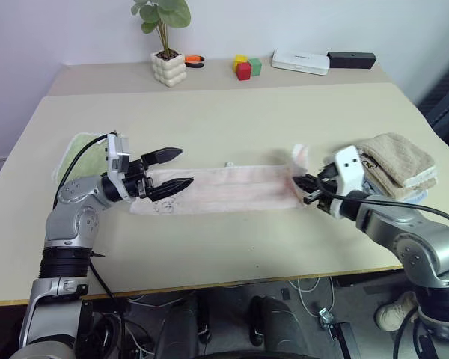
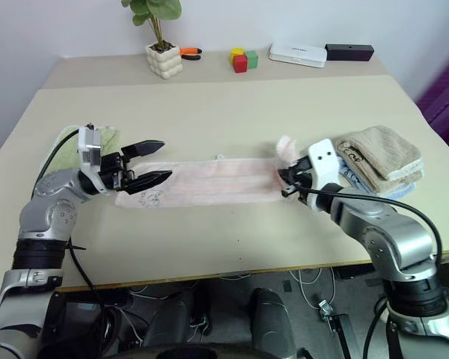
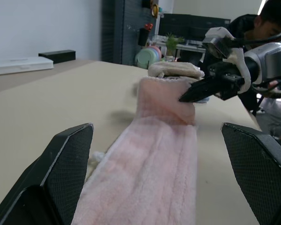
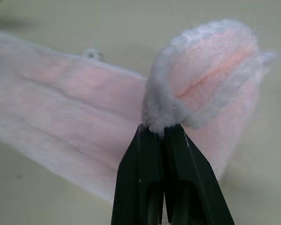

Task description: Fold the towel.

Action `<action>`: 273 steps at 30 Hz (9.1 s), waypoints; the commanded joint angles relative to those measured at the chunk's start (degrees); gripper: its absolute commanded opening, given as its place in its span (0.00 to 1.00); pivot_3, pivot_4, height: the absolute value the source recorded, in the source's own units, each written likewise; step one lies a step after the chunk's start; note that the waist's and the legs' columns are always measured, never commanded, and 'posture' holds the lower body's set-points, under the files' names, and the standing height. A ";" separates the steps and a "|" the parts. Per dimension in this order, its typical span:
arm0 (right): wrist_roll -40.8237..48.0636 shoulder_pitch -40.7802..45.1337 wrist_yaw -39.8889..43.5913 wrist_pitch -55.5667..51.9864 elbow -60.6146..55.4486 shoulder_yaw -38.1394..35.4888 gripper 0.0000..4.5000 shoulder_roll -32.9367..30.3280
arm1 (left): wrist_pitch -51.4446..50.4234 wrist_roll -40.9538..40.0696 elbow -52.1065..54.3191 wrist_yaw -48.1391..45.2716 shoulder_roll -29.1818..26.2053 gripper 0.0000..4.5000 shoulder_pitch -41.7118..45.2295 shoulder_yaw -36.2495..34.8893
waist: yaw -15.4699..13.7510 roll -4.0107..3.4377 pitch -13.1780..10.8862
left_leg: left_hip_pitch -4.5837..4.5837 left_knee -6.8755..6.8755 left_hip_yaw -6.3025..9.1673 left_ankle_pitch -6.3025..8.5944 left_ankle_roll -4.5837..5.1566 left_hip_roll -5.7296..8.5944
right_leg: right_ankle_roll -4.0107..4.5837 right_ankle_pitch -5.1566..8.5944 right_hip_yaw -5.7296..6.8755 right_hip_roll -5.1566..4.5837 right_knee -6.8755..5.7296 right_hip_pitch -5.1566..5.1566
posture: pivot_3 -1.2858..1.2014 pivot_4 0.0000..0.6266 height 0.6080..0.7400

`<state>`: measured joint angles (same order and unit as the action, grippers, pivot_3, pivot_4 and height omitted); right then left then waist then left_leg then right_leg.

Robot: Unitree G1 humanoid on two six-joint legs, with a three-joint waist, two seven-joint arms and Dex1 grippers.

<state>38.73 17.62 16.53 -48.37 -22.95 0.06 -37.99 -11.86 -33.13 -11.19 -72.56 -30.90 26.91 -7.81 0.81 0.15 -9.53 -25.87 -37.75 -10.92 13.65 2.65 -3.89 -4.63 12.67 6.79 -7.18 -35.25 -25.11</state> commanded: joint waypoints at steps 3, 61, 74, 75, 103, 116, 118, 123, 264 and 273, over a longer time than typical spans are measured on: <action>-5.77 4.86 2.82 2.42 0.60 6.74 0.01 4.33 | -0.37 -1.43 2.91 0.53 -1.74 1.00 -0.32 -2.49 | 0.08 0.00 0.00 | -0.14 -0.04 0.00 -0.04 0.05 -0.02 | 0.00 0.00 0.02 0.01 -0.03 -0.10 | 0.52 0.24 1.00; -20.76 13.22 15.43 28.96 25.37 4.70 0.01 26.33 | -5.22 -4.49 9.51 6.16 0.23 1.00 -6.43 -4.88 | 0.58 0.01 0.02 | -0.44 -0.31 0.03 -0.42 -0.49 0.03 | -0.27 -0.16 0.06 0.22 -0.61 -0.37 | 0.52 0.24 1.00; -36.65 11.93 14.02 46.48 46.78 16.23 0.01 30.99 | -30.91 -35.34 27.86 35.88 3.38 1.00 -22.81 -20.77 | 1.08 0.08 0.06 | -0.24 -0.33 0.23 -0.48 -0.59 -0.05 | -0.25 -0.14 0.04 0.20 -0.80 -0.26 | 0.52 0.24 1.00; -37.00 12.23 13.97 46.86 47.74 16.59 0.01 31.82 | -32.02 -37.97 28.09 38.11 3.42 1.00 -23.96 -22.16 | 1.30 0.09 0.07 | -0.12 -0.33 0.26 -0.49 -0.61 -0.08 | -0.24 -0.13 0.04 0.19 -0.83 -0.16 | 0.52 0.24 1.00; -20.47 13.40 30.13 32.34 15.61 5.65 0.99 21.25 | -21.10 -68.32 37.19 79.49 15.01 1.00 -43.93 -21.71 | 1.39 0.39 0.27 | 0.40 0.54 0.18 -0.16 -0.57 0.04 | 0.42 0.08 0.00 -0.11 -0.06 -0.19 | 0.52 0.24 1.00; -21.77 13.14 28.47 33.74 17.11 4.59 0.99 17.68 | -21.72 -71.43 35.78 84.13 12.63 1.00 -46.64 -19.55 | 1.49 0.39 0.26 | 0.39 0.56 0.14 -0.19 -0.59 0.01 | 0.41 0.08 -0.02 0.08 0.00 -0.14 | 0.52 0.24 1.00; -22.18 13.20 28.32 34.13 17.43 4.51 0.99 17.17 | -20.76 -70.98 33.57 85.59 12.72 1.00 -45.39 -19.63 | 1.40 0.39 0.27 | 0.40 0.56 0.15 -0.19 -0.58 0.01 | 0.41 0.08 -0.01 0.07 0.01 -0.16 | 0.52 0.24 1.00; -22.14 13.97 27.81 34.10 17.93 4.36 0.99 17.01 | -19.92 -72.24 26.63 87.64 12.54 1.00 -38.19 -19.54 | 1.11 0.35 0.29 | 0.47 0.56 0.20 -0.20 -0.60 0.02 | 0.42 0.07 0.01 0.08 0.01 -0.12 | 0.52 0.24 1.00; -14.62 0.44 20.00 36.34 14.91 -9.87 0.06 13.39 | -61.11 -22.82 11.14 46.78 15.39 1.00 -0.92 -9.84 | 0.03 0.12 0.19 | 0.40 -0.21 0.40 -0.31 -0.45 0.05 | -0.17 -0.08 -0.02 0.30 -0.24 0.47 | 0.52 0.24 1.00; -7.01 -1.34 27.38 33.29 11.88 -13.22 0.96 8.75 | -60.23 -21.29 11.93 46.74 14.10 1.00 -2.17 -8.28 | -0.19 0.12 0.19 | 0.38 -0.20 0.43 -0.06 -0.31 0.00 | 0.05 0.02 -0.01 0.25 -0.24 0.43 | 0.52 0.24 1.00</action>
<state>30.56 16.41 42.85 -15.46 -8.73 -11.13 -28.01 -72.86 -54.24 -0.98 -25.75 -16.31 24.78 -15.91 0.61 0.27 -9.34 -25.48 -37.96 -10.50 13.59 2.35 -3.88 -4.58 12.70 6.78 -6.95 -35.49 -24.67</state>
